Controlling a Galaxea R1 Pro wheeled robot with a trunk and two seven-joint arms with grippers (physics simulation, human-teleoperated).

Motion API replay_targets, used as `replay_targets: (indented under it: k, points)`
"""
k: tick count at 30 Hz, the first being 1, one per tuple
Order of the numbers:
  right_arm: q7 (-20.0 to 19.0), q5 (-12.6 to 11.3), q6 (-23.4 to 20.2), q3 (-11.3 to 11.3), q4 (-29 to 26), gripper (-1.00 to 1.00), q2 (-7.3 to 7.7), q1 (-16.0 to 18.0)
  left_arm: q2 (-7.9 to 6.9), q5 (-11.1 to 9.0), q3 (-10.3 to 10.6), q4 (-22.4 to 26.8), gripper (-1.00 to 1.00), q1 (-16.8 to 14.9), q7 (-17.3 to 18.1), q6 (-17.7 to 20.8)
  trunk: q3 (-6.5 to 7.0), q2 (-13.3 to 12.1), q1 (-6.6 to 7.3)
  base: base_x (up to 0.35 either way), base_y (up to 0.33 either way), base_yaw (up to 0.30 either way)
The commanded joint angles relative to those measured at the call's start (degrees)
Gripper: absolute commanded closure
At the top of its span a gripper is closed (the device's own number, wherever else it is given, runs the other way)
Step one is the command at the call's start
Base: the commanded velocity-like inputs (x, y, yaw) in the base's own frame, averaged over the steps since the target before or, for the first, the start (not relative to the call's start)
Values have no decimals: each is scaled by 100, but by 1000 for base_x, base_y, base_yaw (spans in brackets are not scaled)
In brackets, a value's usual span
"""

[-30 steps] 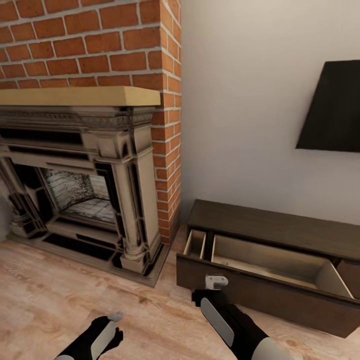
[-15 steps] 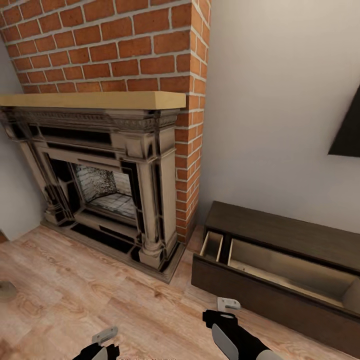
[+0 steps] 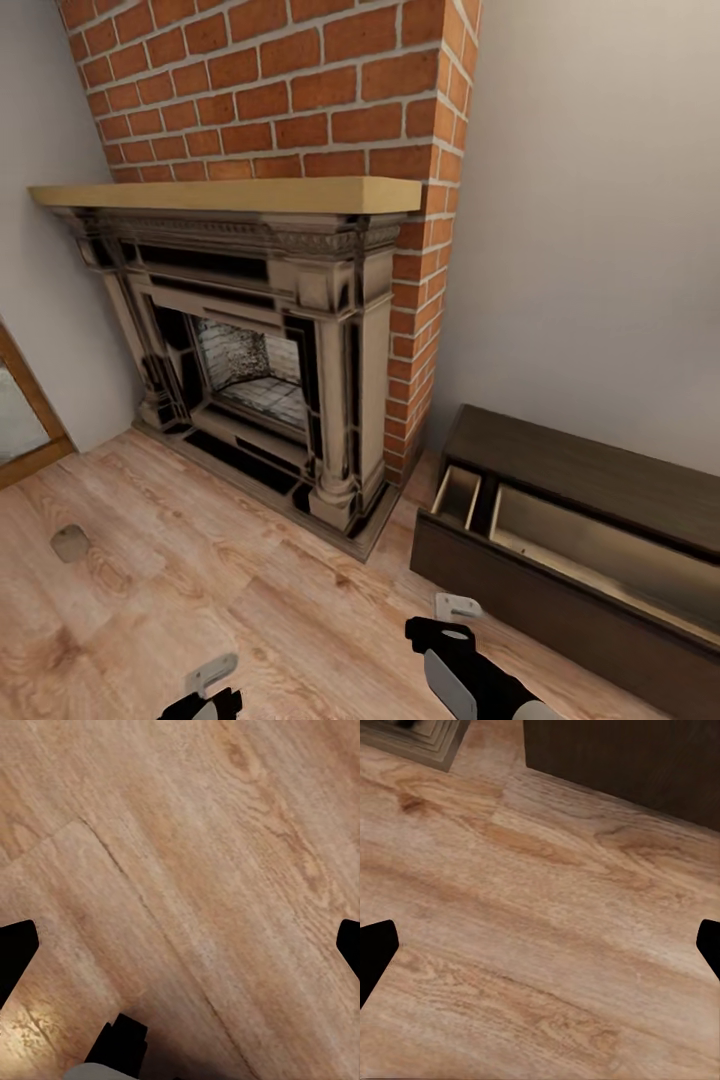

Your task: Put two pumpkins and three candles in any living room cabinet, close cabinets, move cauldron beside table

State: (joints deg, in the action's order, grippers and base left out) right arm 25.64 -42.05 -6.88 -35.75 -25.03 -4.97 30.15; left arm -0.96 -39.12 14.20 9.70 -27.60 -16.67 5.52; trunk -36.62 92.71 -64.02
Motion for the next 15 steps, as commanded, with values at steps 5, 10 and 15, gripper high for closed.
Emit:
replay_targets:
  k: [5,10,15]
  points:
    - [46,-23,-24,-46,-11,-100,5,6,-1,-40,48,15,-100,0,-33,-1,-28,3,0,0,0,245]
    - [46,-23,-24,-46,-11,-100,18,4,-8,-43,48,15,-100,0,-32,-7,-50,3,0,16,37,245]
    - [52,-23,-38,-73,-11,-100,2,6,-10,-43,48,14,-100,0,-34,-7,-72,3,0,47,219,245]
